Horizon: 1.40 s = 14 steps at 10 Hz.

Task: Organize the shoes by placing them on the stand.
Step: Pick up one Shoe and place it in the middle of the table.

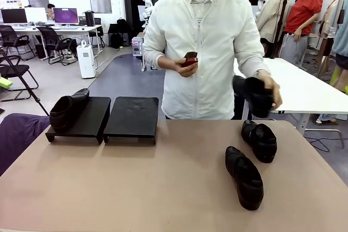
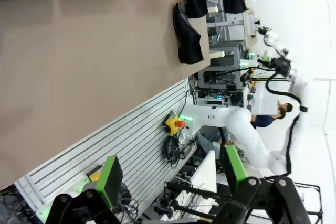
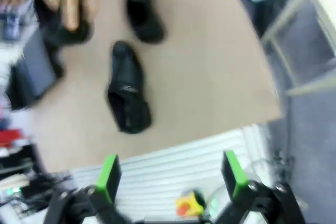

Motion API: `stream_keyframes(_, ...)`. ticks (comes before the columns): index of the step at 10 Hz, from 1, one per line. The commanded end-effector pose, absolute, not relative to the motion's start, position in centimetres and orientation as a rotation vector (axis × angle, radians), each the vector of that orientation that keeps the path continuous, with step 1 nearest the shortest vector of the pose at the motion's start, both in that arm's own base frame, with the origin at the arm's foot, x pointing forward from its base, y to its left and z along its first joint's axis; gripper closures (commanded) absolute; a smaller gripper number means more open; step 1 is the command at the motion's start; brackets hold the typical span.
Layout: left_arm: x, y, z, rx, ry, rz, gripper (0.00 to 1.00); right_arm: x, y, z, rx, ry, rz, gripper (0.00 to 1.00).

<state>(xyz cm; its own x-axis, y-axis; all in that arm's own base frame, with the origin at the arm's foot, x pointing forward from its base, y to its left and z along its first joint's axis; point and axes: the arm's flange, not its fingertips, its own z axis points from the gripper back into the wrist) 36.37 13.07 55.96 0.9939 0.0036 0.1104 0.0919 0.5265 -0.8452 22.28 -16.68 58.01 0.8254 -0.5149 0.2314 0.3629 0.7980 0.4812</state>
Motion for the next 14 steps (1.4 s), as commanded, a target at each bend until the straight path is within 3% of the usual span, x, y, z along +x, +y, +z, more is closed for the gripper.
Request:
stream_keyframes(1,36.0,13.1,55.9,-1.01,-0.102,-0.073,0.0,17.9,-26.8,61.8,0.534,-0.355,-0.578,0.0)
stream_keyframes(3,36.0,13.1,55.9,-1.01,-0.102,-0.073,0.0,15.4,-32.6,61.4,0.641,-0.356,-0.679,0.0)
stream_keyframes(4,36.0,13.1,55.9,-1.01,-0.102,-0.073,0.0,15.2,-32.6,60.6,0.64,-0.349,-0.712,0.0)
stream_keyframes(5,36.0,13.1,55.9,-1.01,-0.102,-0.073,0.0,12.2,-31.9,60.8,0.57,-0.375,-0.709,0.0)
stream_keyframes(14,36.0,13.1,55.9,-1.01,-0.102,-0.073,0.0,13.0,-32.0,61.4,0.572,-0.362,-0.731,0.0)
